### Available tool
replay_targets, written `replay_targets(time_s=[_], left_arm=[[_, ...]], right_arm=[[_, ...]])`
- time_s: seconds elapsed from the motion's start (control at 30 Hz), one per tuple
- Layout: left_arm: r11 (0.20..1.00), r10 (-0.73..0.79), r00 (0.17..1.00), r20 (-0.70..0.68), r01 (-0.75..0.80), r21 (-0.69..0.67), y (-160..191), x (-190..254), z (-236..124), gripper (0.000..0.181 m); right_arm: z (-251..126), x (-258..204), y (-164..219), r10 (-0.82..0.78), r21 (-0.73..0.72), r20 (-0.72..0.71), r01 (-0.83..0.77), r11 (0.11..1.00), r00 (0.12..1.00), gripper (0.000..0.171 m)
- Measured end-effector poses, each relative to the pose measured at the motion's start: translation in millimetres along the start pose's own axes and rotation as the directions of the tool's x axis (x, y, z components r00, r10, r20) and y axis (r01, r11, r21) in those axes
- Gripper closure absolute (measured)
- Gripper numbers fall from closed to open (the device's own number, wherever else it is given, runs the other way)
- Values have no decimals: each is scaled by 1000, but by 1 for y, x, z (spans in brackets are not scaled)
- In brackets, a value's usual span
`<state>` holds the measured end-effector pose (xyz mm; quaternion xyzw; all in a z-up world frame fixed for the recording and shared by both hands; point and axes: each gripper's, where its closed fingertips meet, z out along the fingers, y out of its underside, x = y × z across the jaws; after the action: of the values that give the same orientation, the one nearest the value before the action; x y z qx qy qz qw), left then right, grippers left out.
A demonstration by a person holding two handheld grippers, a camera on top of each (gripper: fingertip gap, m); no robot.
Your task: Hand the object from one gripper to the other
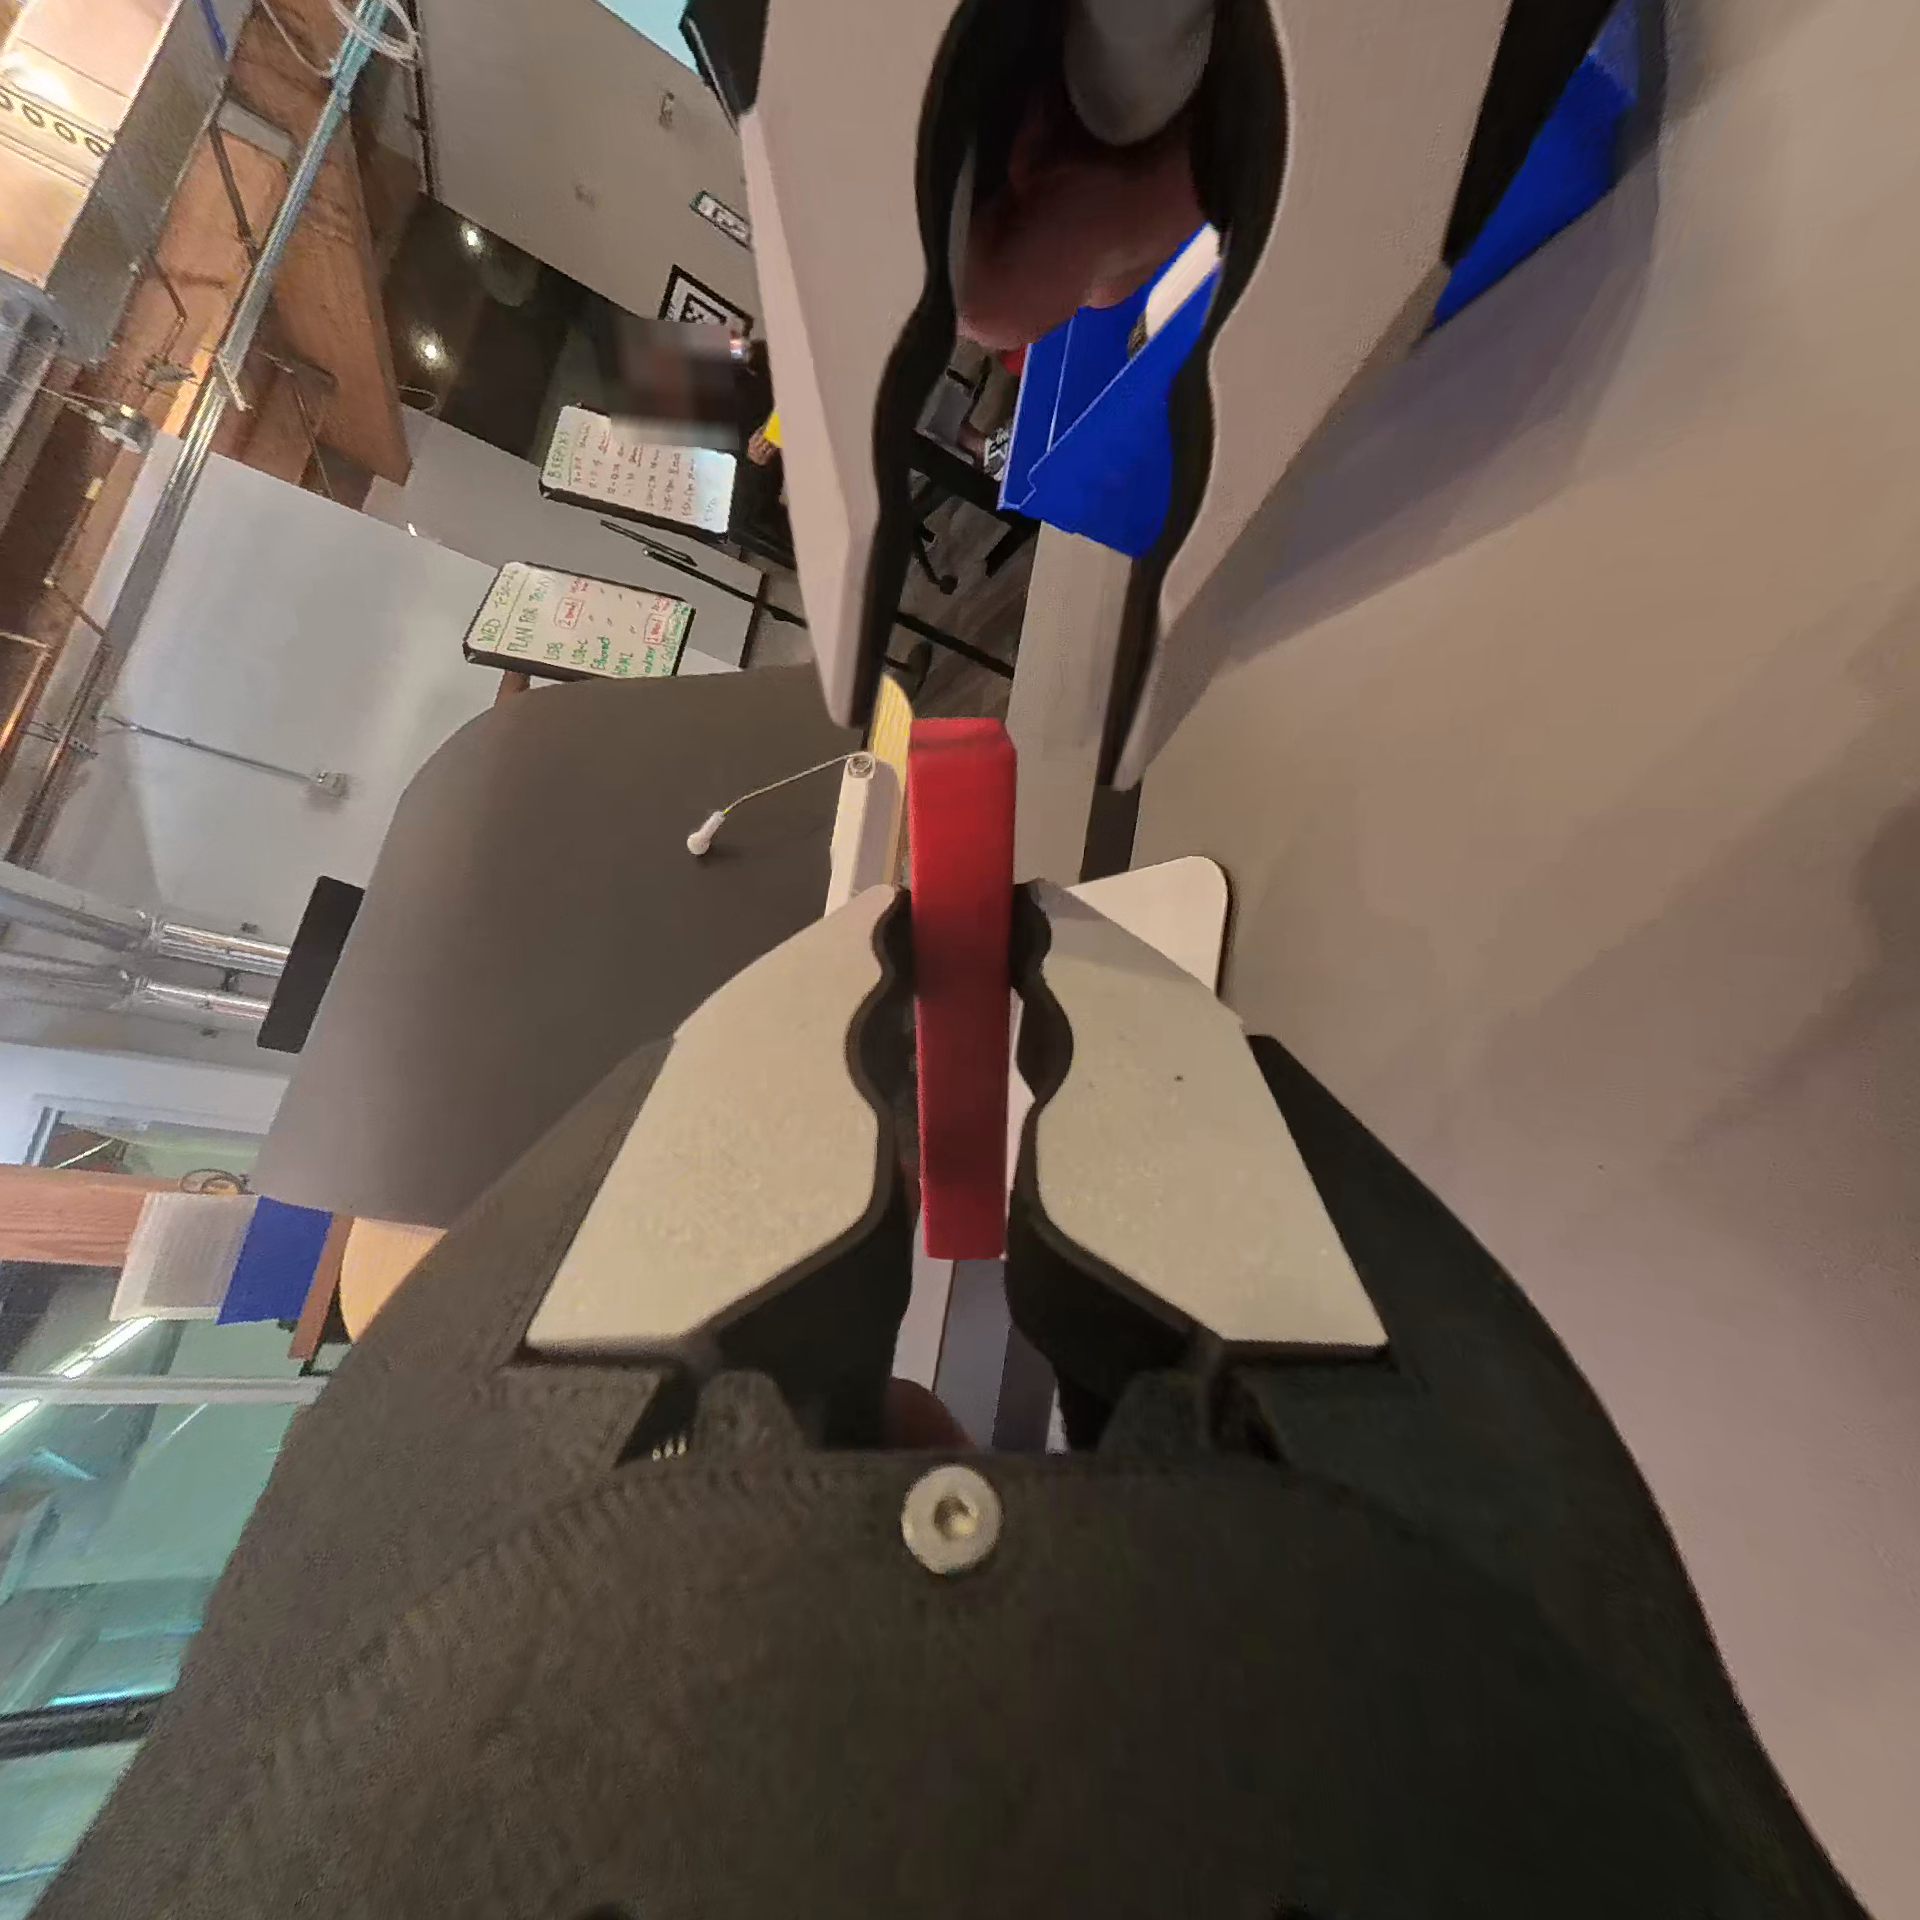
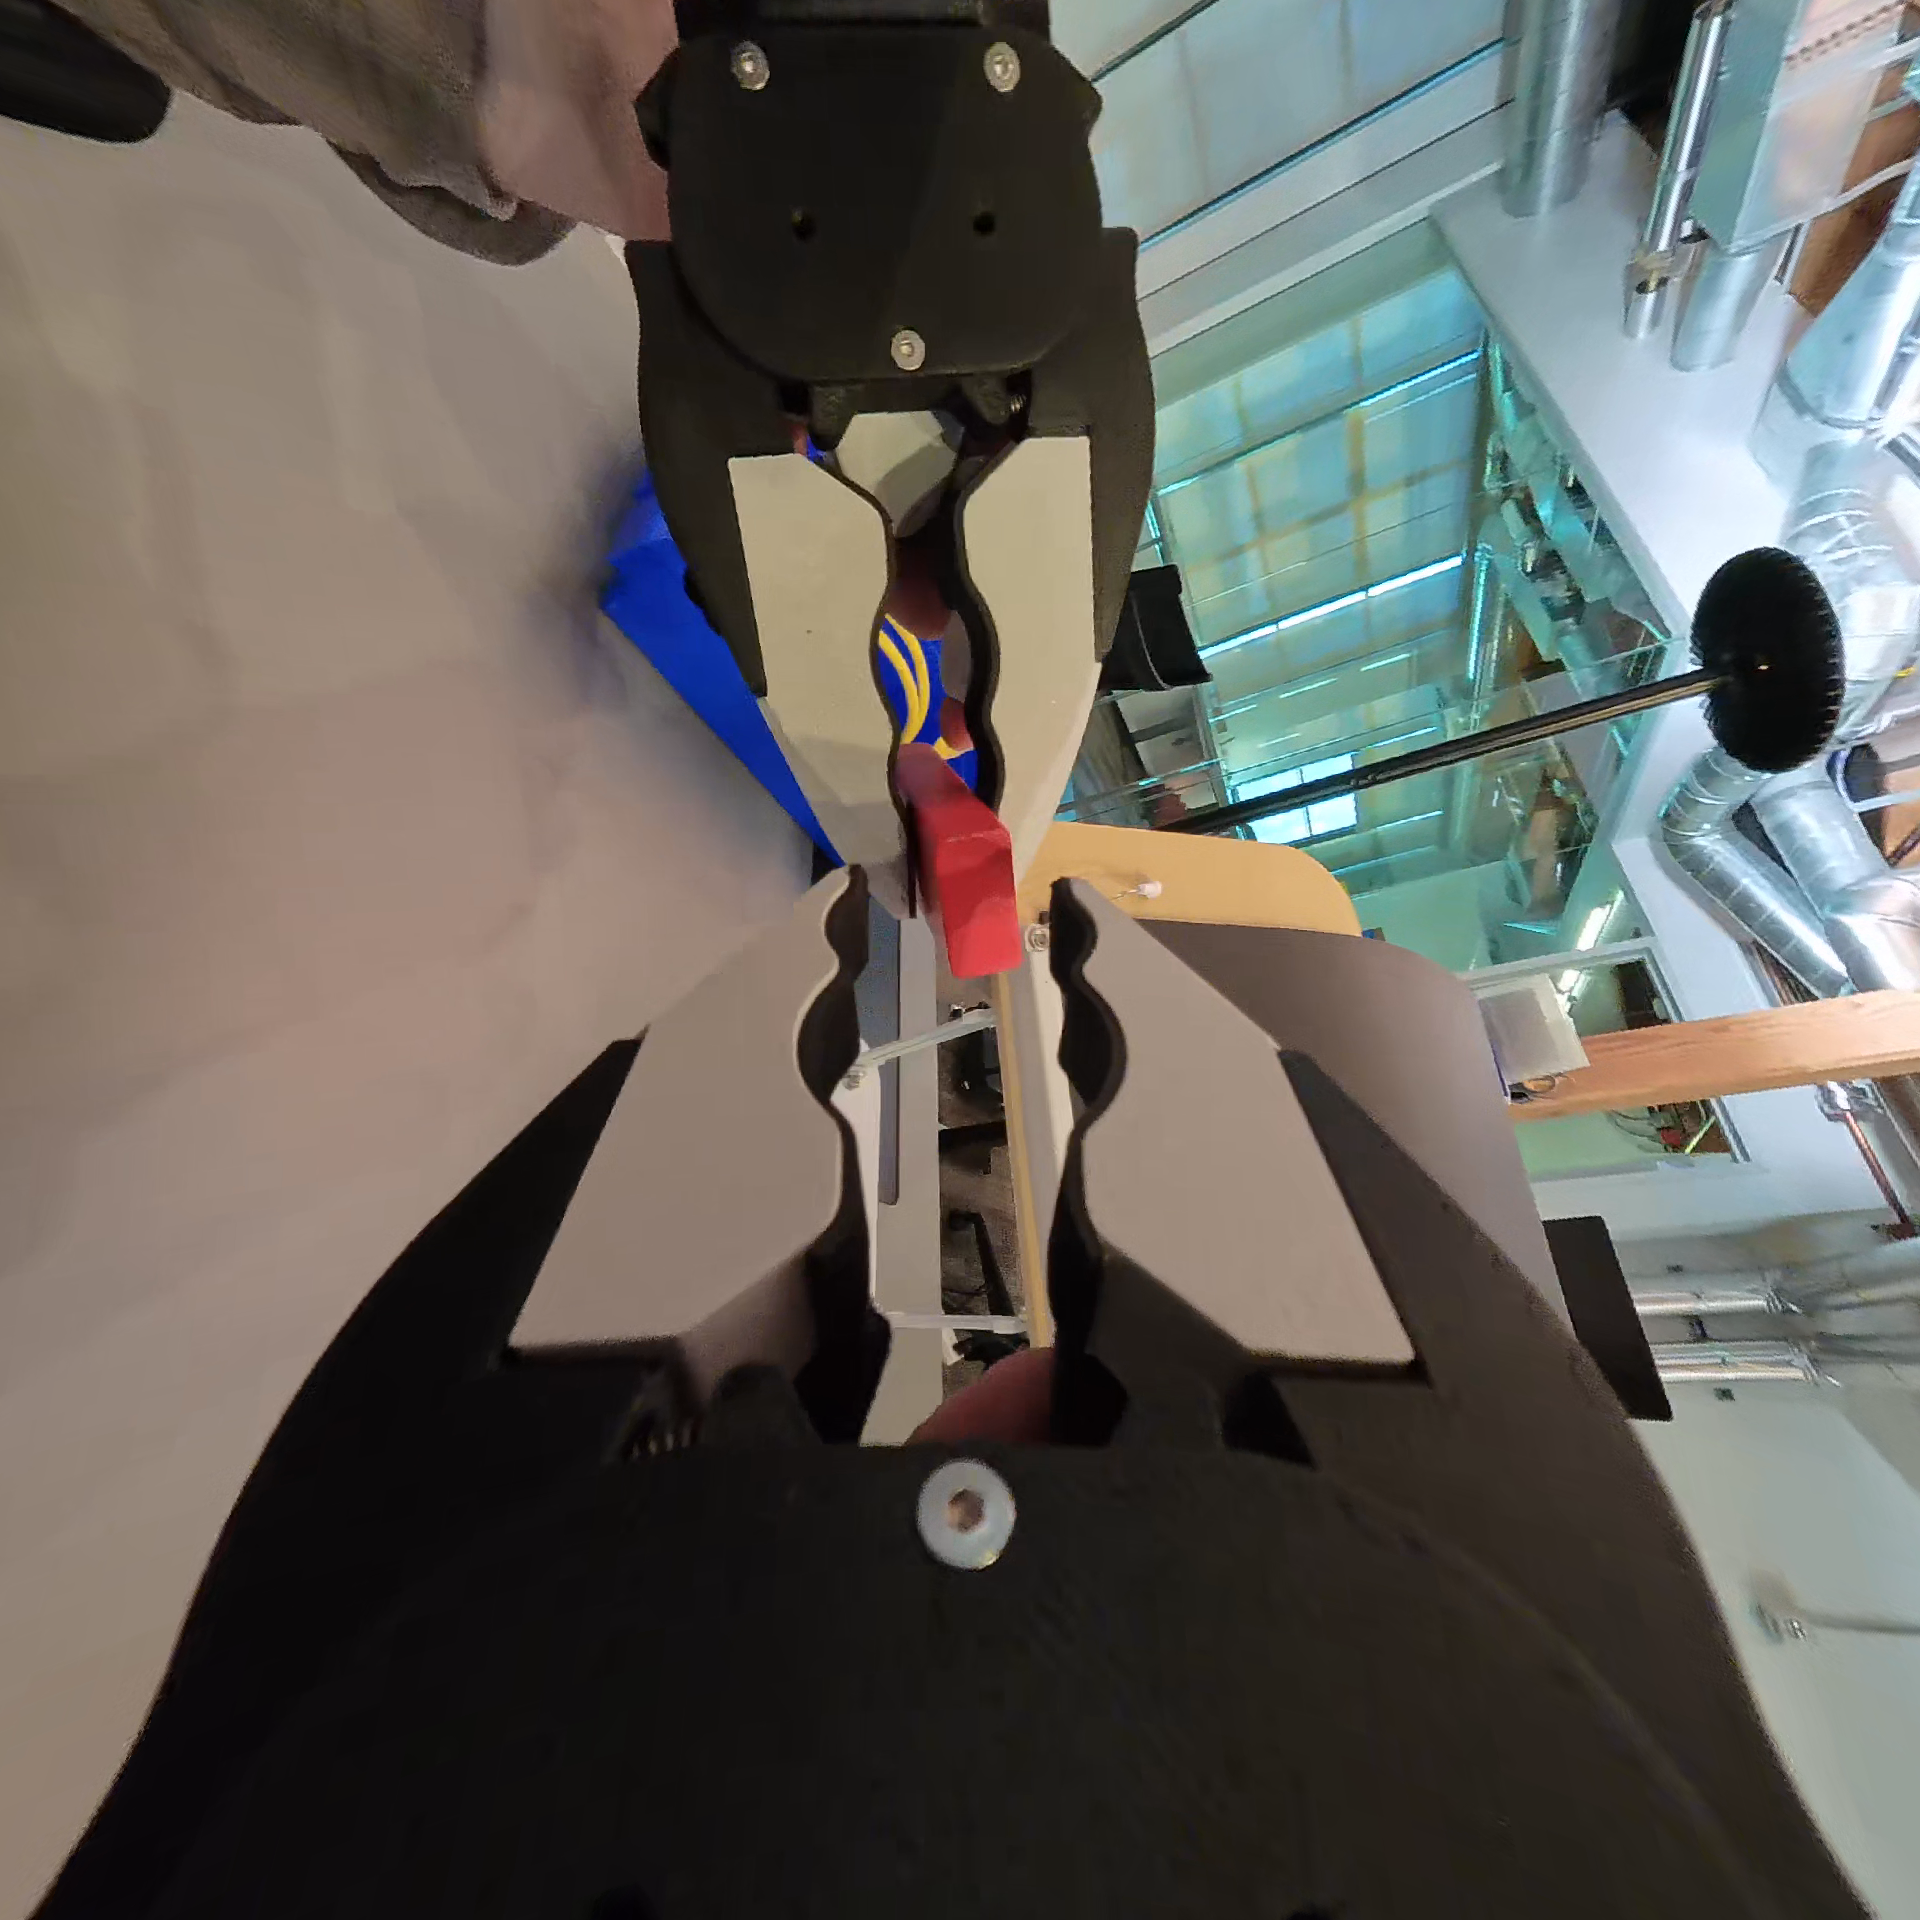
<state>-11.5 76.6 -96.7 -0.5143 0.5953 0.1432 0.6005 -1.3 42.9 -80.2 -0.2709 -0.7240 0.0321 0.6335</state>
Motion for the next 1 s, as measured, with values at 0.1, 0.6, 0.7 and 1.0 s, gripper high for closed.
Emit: replay_targets(time_s=[0.1,0.6,0.7,1.0], left_arm=[[1000,26,1000,-12,-26,-4,-2,5,0,165],[979,-182,972,148,192,-60,21,-43,-12,127],[853,-517,850,100,501,145,9,-66,-24,126],[16,-800,199,-566,950,311,-19,-83,-37,113]], right_arm=[[3,-2,1,-28,-23,3,28,999,1000,143],[8,39,8,-125,-109,-302,96,989,945,158],[3,56,0,-108,-69,-454,86,994,885,158],[-7,64,-34,-29,86,-675,118,989,737,158]])
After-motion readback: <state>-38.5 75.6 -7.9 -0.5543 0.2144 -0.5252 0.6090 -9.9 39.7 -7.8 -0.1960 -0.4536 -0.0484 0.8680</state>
